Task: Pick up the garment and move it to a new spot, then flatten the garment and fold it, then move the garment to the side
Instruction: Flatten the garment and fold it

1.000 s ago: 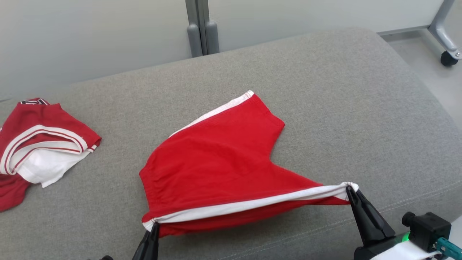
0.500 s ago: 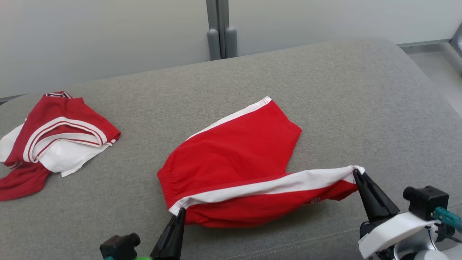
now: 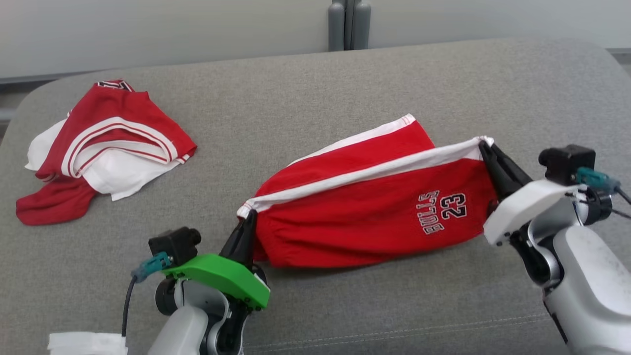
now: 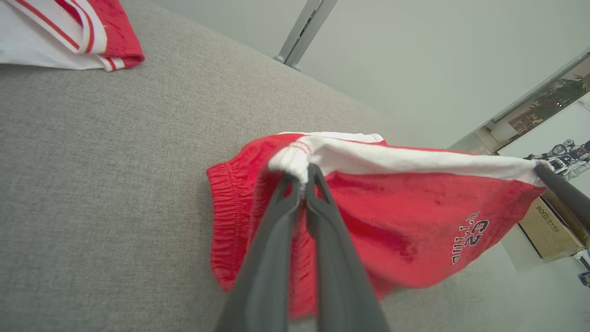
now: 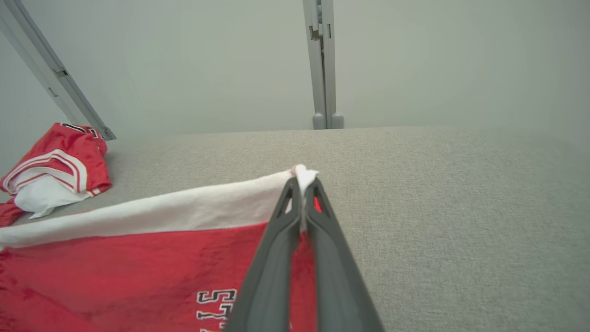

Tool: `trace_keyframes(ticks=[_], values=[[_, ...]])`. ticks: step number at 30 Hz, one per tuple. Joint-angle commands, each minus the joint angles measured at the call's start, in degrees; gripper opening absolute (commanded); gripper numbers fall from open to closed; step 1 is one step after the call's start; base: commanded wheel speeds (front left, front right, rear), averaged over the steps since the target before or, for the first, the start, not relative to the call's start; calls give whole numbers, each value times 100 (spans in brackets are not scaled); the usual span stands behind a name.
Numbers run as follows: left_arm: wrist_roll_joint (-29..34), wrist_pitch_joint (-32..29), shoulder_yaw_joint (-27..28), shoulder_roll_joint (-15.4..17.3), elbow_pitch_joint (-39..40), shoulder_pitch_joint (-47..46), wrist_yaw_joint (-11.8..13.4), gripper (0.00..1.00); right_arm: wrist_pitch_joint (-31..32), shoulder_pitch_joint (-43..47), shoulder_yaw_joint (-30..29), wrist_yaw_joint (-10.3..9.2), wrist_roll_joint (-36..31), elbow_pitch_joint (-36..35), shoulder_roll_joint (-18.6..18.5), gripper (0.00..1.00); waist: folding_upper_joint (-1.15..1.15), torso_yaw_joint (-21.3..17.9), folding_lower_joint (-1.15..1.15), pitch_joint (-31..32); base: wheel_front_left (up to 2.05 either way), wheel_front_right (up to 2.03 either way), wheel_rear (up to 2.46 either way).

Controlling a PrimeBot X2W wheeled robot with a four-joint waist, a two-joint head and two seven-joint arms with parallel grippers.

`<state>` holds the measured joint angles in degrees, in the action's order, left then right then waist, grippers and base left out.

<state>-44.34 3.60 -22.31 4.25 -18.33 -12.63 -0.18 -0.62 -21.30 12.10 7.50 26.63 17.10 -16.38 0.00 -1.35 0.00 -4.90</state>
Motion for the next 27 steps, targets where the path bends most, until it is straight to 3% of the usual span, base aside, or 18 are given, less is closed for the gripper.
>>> trace_keyframes(ticks=[1,14,27], values=[[-67,-13,24,-30,-110,-211,32,0,-51,-257,59,-2,34,208,-52,0,0,190,0,-287,0,0,0],[-247,-89,-243,-117,-1163,-1680,61,0,-212,-2341,960,-3,445,2267,-271,0,0,532,0,-1229,0,0,0],[-597,74,-760,-129,-1621,-2233,129,0,-365,-3289,1933,-2,948,3425,-286,0,0,642,0,-1470,0,0,0]])
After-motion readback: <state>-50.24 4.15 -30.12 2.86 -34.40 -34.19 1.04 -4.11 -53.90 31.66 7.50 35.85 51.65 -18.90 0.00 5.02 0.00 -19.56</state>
